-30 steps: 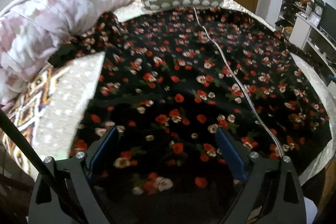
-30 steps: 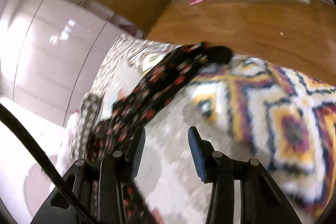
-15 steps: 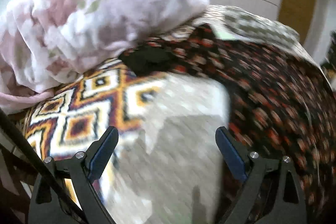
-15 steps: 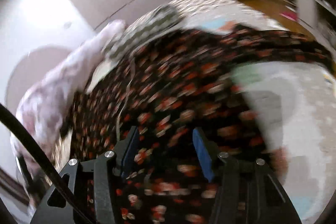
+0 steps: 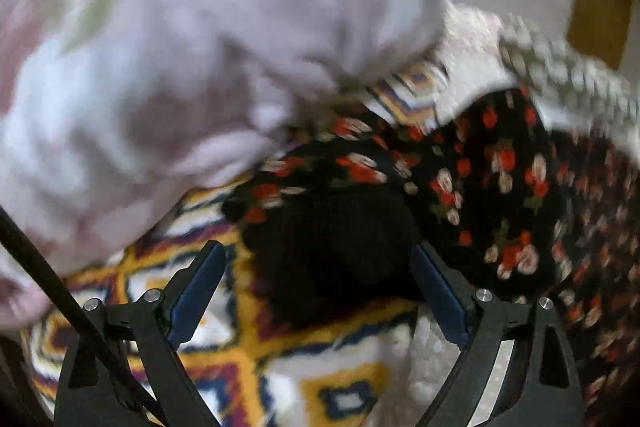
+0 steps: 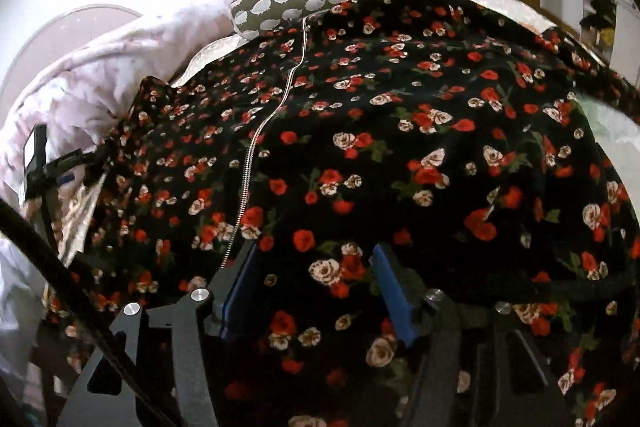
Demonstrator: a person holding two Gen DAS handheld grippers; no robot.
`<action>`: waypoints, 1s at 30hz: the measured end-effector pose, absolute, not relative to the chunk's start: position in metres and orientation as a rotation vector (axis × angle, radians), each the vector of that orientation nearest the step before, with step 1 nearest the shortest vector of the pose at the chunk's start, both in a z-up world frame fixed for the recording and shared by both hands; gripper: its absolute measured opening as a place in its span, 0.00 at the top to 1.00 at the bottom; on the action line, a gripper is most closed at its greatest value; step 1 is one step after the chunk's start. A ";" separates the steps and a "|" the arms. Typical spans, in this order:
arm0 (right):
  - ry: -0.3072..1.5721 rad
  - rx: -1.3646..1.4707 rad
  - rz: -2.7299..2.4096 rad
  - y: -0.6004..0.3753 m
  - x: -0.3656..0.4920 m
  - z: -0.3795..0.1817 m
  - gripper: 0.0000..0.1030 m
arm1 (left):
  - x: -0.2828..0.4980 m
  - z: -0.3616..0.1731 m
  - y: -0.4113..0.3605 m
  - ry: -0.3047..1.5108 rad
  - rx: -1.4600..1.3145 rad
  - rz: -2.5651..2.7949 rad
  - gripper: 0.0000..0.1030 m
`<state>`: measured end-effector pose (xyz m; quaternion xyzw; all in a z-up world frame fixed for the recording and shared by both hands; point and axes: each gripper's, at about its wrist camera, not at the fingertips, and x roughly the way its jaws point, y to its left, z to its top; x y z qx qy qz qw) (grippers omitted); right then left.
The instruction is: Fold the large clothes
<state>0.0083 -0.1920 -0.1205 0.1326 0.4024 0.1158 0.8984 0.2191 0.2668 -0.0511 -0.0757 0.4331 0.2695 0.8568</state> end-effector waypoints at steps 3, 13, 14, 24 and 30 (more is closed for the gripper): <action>0.829 0.251 0.226 -0.188 0.010 -0.119 0.37 | 0.232 -0.054 0.274 0.975 -0.166 0.562 0.92; 0.821 0.248 0.226 -0.187 0.008 -0.119 0.37 | 0.158 0.039 0.396 0.754 -0.485 0.801 0.97; 0.819 0.253 0.229 -0.187 0.009 -0.119 0.37 | 0.156 0.043 0.398 0.752 -0.497 0.799 0.98; 0.791 0.367 0.291 -0.203 0.009 -0.123 0.37 | 0.232 0.087 0.264 0.782 -0.395 0.521 0.98; 0.762 0.463 0.341 -0.215 0.008 -0.127 0.37 | 0.310 0.112 0.068 0.806 -0.331 0.066 0.97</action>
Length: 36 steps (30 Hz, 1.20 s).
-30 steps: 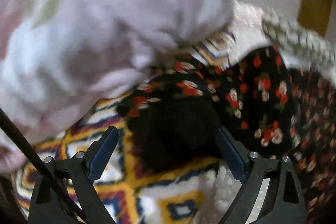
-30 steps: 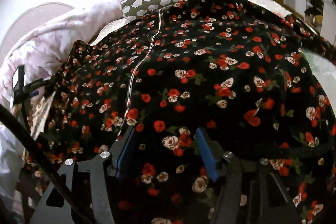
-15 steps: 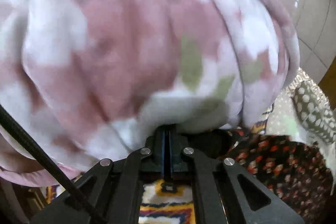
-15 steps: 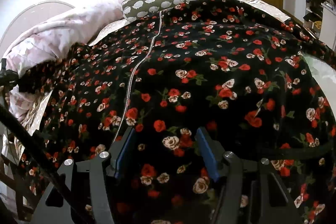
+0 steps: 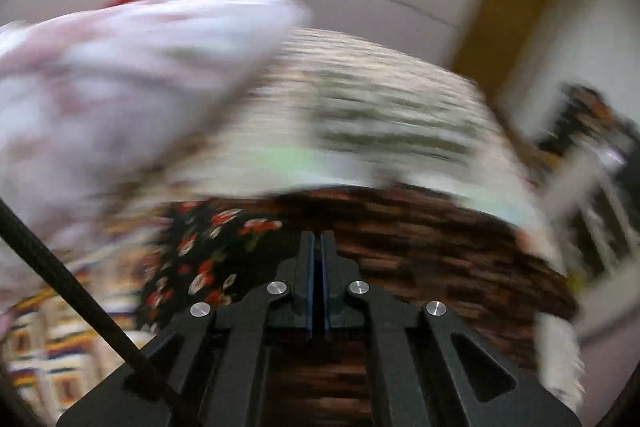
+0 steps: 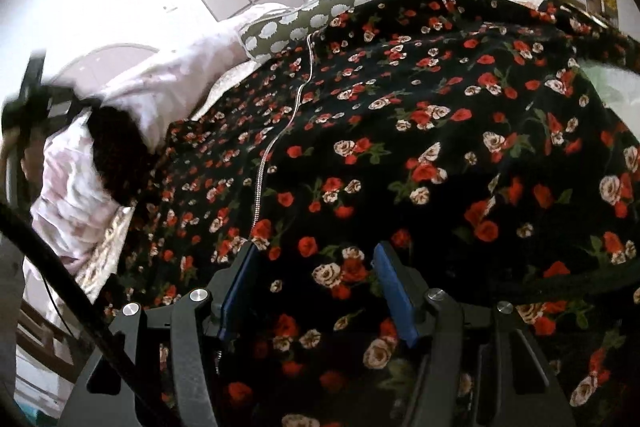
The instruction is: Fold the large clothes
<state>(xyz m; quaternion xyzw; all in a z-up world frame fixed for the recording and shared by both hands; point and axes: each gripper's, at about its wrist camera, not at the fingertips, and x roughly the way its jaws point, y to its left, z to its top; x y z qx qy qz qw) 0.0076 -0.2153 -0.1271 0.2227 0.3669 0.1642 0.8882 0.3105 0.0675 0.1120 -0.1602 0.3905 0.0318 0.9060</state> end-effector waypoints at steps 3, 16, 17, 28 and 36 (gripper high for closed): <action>0.755 0.491 0.361 -0.220 0.007 -0.128 0.38 | 0.323 0.131 -0.023 0.792 -0.336 -0.182 0.93; 0.794 0.497 0.367 -0.223 0.010 -0.124 0.39 | 0.174 0.118 -0.005 0.725 -0.045 0.130 0.33; 0.828 0.493 0.362 -0.224 0.011 -0.117 0.39 | 0.160 0.111 0.010 0.734 -0.043 0.148 0.33; 0.880 0.386 0.260 -0.202 0.128 -0.073 0.40 | 0.075 0.014 0.092 0.805 -0.230 0.304 0.31; 0.969 0.332 0.301 -0.167 0.176 -0.088 0.95 | 0.062 0.006 0.104 0.794 -0.215 0.324 0.31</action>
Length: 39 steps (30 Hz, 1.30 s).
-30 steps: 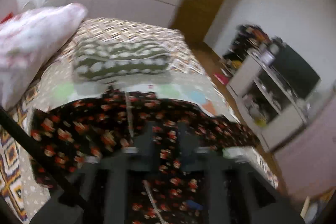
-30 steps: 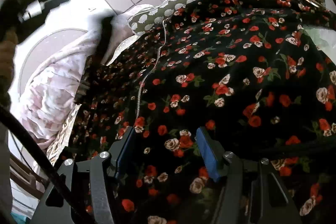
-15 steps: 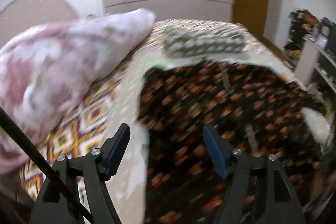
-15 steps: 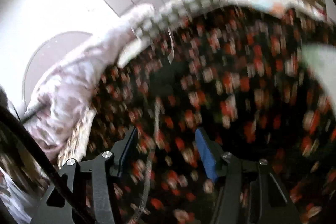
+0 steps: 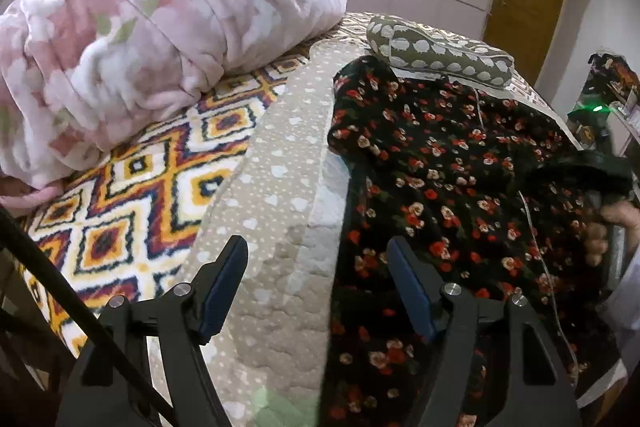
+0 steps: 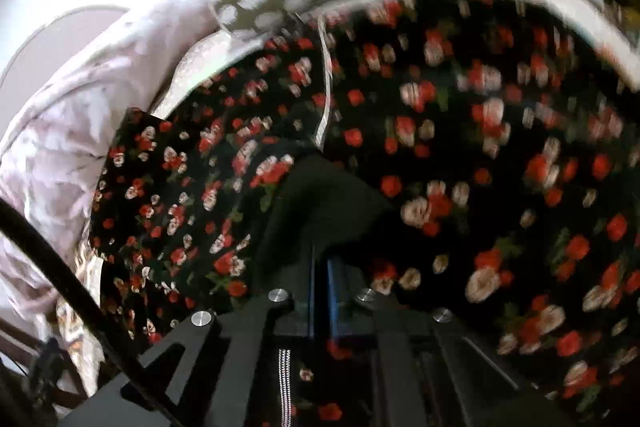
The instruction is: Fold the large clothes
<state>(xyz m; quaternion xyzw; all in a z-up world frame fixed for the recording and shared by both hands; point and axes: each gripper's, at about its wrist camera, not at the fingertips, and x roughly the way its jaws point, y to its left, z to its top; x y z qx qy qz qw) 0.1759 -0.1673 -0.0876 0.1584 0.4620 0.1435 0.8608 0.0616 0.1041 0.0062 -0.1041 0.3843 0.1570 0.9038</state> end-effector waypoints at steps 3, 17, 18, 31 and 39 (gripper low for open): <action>0.904 0.297 0.235 -0.191 0.171 -0.063 0.95 | 0.069 0.002 0.106 0.805 -0.232 0.321 0.31; 0.934 0.475 -0.015 -0.322 0.155 -0.098 0.87 | 0.098 -0.068 0.094 0.968 -0.252 0.347 0.25; 0.907 0.507 -0.022 -0.338 0.143 -0.098 0.86 | 0.096 -0.069 0.096 0.953 -0.265 0.353 0.21; 0.651 1.068 -0.288 -0.580 0.012 -0.163 0.79 | 0.096 -0.076 0.094 0.902 -0.271 0.360 0.12; 0.565 1.211 -0.373 -0.645 0.039 -0.177 0.66 | 0.095 -0.077 0.095 0.903 -0.264 0.361 0.12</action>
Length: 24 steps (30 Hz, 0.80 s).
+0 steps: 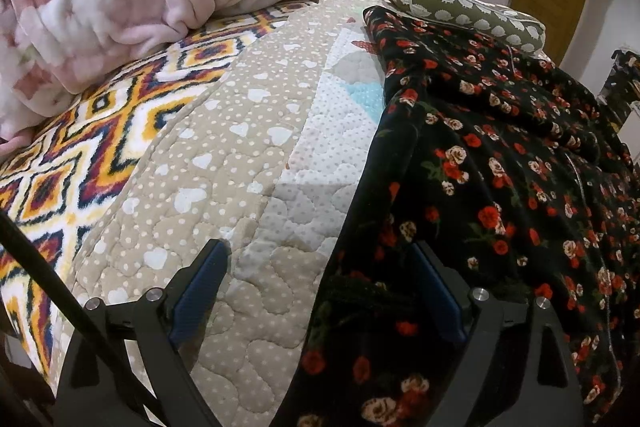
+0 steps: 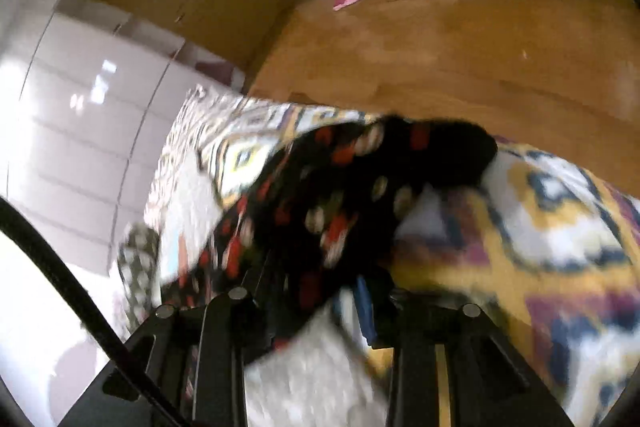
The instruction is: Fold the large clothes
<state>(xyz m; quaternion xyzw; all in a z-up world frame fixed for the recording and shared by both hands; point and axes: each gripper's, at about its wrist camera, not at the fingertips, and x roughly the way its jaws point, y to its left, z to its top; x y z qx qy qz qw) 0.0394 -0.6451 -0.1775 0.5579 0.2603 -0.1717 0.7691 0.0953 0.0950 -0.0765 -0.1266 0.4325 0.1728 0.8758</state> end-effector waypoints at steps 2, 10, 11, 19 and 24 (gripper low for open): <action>0.563 1.231 -0.380 -0.657 0.047 -0.182 0.61 | 0.096 -0.077 0.095 0.905 -0.261 0.362 0.11; 0.575 1.225 -0.427 -0.676 0.056 -0.175 0.89 | 0.096 -0.077 0.096 0.902 -0.261 0.361 0.11; 0.572 1.182 -0.445 -0.674 0.055 -0.163 0.89 | 0.096 -0.077 0.096 0.901 -0.261 0.361 0.11; 0.584 0.752 -0.300 -0.549 0.092 -0.025 0.90 | 0.090 -0.075 0.100 0.860 -0.296 0.338 0.11; 0.636 0.539 -0.015 -0.379 0.144 0.030 0.90 | 0.085 -0.071 0.101 0.848 -0.328 0.315 0.11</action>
